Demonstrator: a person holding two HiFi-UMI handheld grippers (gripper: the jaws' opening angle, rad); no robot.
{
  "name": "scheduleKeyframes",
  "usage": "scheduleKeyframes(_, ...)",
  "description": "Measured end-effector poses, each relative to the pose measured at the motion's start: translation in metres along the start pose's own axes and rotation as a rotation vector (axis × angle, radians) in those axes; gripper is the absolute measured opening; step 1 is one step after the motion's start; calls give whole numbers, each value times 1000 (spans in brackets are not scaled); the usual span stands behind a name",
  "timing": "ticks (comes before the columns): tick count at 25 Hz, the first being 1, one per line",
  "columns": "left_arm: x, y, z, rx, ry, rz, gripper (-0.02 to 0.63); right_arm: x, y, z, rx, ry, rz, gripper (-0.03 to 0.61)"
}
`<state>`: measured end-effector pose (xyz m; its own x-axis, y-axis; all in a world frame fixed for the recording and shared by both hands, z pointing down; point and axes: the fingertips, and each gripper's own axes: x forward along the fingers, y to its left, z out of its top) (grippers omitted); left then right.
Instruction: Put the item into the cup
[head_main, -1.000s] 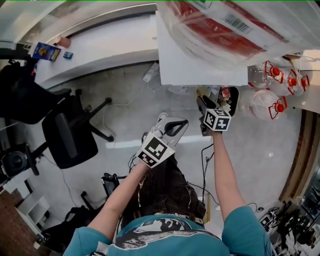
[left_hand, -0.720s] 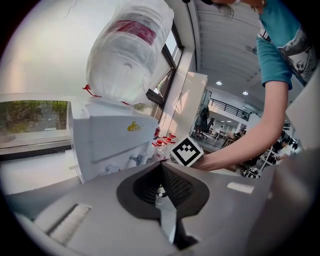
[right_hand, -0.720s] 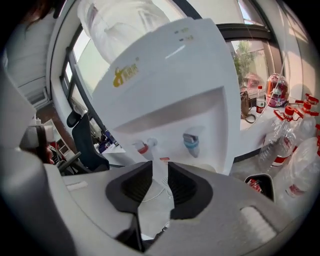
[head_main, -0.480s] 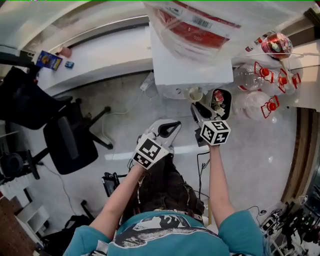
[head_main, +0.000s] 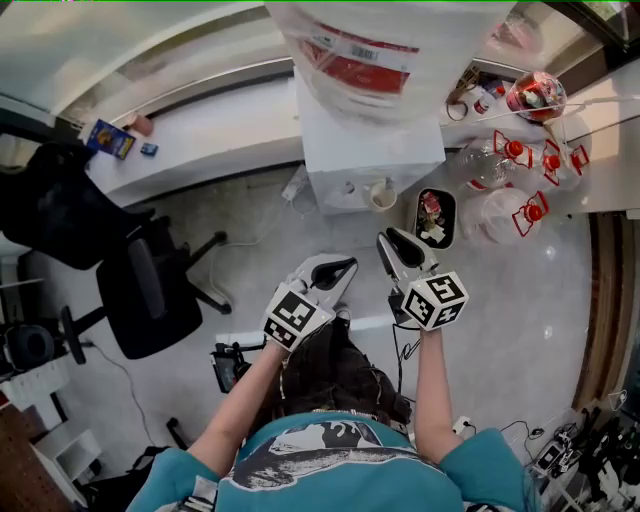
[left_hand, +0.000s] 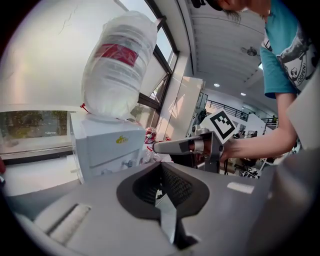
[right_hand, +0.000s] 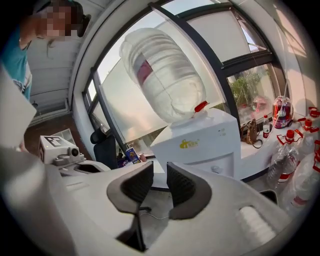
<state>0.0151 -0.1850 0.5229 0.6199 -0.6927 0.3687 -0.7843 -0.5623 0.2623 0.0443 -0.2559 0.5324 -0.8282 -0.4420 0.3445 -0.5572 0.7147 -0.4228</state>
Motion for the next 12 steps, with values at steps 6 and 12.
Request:
scheduleKeyframes(6, -21, -22, 7, 30, -1, 2, -2, -36, 39, 16, -45, -52, 51, 83)
scheduleKeyframes(12, -44, -45, 14, 30, -12, 37, -2, -71, 71, 22, -73, -96, 89, 74)
